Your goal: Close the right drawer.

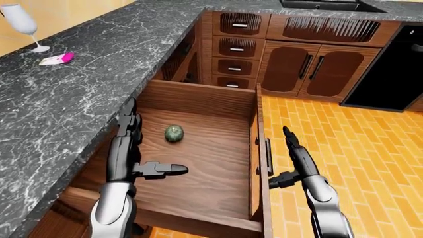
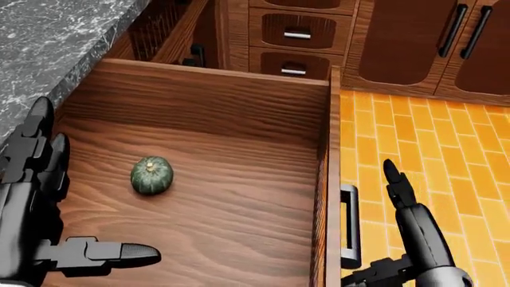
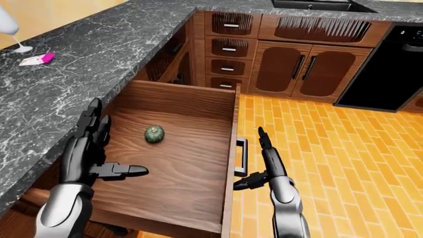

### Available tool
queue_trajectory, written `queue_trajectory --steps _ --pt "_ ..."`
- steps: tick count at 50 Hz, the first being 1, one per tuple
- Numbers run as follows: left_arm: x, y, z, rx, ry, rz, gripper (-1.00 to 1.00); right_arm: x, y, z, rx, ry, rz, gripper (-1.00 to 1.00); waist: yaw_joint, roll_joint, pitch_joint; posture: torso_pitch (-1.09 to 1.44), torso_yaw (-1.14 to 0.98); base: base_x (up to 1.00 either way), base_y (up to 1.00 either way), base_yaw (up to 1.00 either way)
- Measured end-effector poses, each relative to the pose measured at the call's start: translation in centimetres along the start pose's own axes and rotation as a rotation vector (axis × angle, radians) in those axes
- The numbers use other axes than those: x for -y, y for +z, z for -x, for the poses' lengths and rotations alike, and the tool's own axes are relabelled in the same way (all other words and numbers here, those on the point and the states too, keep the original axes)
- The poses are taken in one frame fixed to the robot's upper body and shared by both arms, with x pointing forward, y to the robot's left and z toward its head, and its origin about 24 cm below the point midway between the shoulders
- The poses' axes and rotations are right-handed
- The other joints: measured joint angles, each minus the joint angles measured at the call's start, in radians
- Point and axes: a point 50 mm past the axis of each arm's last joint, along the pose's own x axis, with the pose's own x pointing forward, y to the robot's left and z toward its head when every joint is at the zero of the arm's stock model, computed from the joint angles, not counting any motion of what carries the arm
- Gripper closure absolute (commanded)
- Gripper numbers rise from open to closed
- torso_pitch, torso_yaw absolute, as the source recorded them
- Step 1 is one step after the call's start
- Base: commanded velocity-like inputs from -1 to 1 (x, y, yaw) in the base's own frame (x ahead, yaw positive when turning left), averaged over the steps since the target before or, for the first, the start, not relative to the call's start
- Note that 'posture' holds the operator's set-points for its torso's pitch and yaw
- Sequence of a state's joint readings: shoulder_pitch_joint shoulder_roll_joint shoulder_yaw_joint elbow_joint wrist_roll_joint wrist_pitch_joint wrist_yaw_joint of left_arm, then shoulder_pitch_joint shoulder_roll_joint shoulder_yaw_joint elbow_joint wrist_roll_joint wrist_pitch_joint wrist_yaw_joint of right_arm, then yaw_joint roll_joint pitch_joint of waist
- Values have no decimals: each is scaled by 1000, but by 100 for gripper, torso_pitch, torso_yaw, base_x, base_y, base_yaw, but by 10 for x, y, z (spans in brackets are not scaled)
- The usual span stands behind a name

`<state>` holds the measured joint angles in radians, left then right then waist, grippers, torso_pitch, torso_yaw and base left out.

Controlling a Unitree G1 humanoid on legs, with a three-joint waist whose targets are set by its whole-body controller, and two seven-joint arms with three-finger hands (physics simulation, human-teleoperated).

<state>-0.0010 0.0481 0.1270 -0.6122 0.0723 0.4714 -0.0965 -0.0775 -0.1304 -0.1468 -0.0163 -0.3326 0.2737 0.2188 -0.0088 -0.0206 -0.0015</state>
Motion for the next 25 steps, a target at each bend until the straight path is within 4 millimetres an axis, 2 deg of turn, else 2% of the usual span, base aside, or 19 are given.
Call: queue_trajectory --steps 25 --pt "-2 4 2 4 8 -11 -100 -51 13 -40 33 198 21 -100 0 11 -3 0 0 0 0 0"
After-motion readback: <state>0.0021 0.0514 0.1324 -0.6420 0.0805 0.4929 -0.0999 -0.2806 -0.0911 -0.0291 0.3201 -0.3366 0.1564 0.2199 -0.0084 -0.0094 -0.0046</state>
